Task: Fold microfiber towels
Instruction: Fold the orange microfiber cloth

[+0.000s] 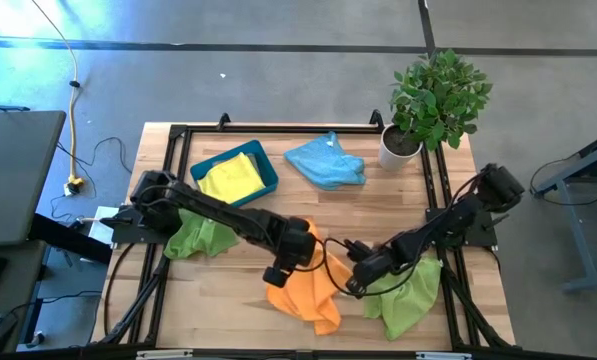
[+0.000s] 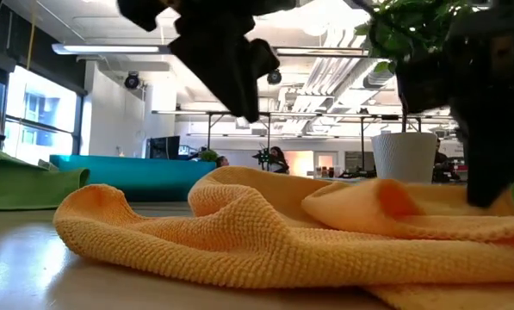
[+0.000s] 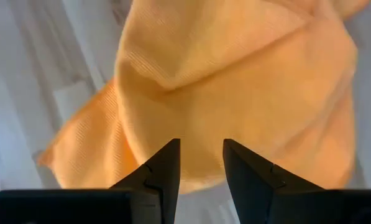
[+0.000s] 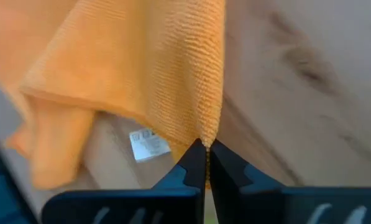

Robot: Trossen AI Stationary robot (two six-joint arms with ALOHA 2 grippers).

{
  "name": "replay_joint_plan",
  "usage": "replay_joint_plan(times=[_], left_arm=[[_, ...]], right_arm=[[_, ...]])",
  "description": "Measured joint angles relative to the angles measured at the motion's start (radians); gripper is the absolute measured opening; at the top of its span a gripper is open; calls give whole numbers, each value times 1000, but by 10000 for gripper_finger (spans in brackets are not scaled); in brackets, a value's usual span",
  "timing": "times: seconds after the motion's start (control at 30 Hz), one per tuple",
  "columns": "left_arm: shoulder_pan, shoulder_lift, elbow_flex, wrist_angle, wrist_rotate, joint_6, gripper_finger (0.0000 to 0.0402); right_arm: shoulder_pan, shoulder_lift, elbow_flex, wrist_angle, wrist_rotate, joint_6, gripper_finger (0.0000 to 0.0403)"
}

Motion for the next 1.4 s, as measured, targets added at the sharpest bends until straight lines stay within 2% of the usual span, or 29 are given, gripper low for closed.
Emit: replay_joint_plan(times=[0.27, 0.37, 0.5, 0.73, 0.97, 1.27, 1.4], left_arm=[[49, 11, -2, 127, -34, 16, 110], [62, 11, -2, 216, -24, 64, 110], [90, 11, -2, 232, 68, 95, 110], [125, 11, -9, 187, 111, 210, 110], [158, 11, -12, 156, 165, 196, 110], [167, 13, -175, 239, 242, 122, 110], [135, 13, -252, 315, 266, 82, 110]], right_arm=[[41, -9, 329, -597, 172, -129, 1], [66, -9, 409, -744, 263, -184, 0], [104, -10, 452, -859, 296, -290, 0], [187, -10, 453, -970, 244, -327, 0], [206, -6, 453, -979, 241, -356, 7], [198, -6, 452, -956, 244, -139, 120], [198, -6, 452, -950, 254, -1, 150]])
